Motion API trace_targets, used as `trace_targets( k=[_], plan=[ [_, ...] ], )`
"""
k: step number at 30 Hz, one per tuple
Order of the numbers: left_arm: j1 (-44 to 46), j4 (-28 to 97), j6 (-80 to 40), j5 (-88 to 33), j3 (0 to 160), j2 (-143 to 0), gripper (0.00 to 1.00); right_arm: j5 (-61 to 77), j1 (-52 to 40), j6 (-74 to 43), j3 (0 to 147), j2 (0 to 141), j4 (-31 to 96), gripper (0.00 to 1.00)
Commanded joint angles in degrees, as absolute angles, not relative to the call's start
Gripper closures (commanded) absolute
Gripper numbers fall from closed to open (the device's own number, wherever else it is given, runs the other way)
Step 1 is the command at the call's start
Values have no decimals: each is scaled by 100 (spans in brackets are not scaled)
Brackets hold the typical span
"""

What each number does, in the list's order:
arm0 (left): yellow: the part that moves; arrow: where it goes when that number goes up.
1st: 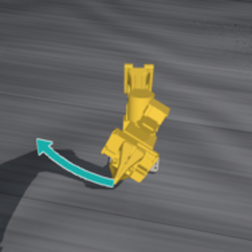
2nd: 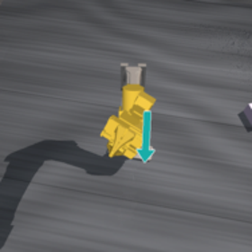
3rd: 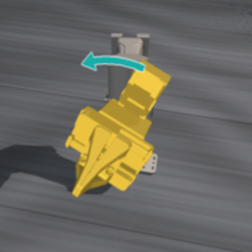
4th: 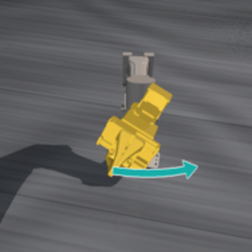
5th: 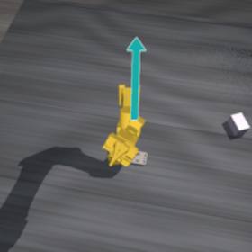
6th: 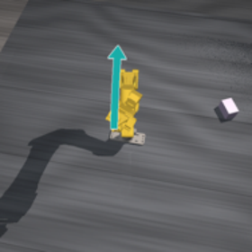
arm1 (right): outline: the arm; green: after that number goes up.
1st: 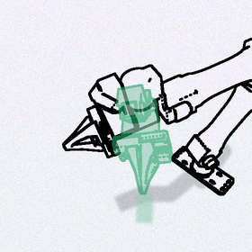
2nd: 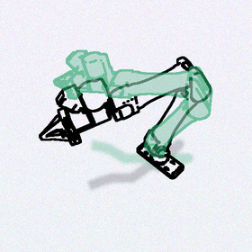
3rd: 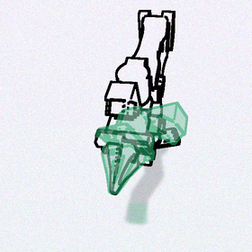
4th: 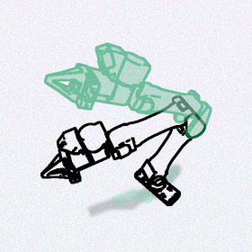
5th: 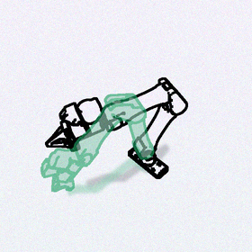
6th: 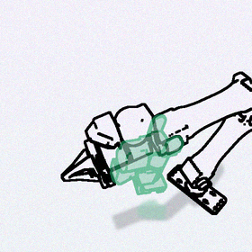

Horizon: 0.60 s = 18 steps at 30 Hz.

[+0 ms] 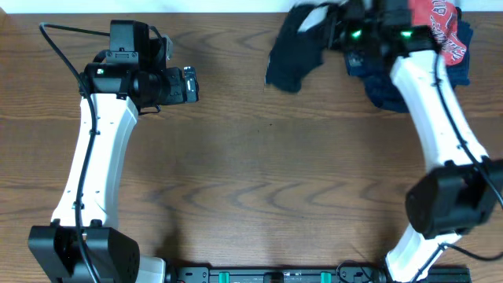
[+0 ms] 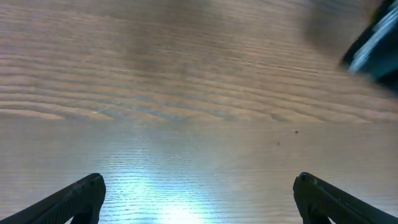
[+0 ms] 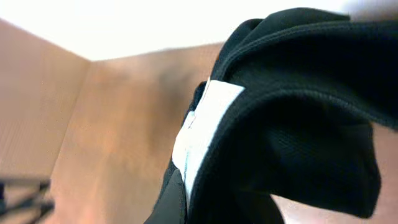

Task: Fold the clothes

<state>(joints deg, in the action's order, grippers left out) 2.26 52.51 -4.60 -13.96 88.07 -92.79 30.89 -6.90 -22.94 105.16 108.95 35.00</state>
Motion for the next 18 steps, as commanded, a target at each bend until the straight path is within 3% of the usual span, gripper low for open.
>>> trace_targets(
  k=[1, 11, 18],
  plan=[
    [204, 5266, -410, -1275, 8840, -9292, 2, 2464, -303, -2849, 10575, 10503, 3159, 99],
    [204, 5190, -412, -1275, 8840, -9292, 2, 827, 604, -4082, 10575, 10503, 1747, 99],
    [204, 5177, -412, -1275, 8840, -9292, 2, -589, 670, -4117, 10575, 10549, 805, 99]
  ],
)
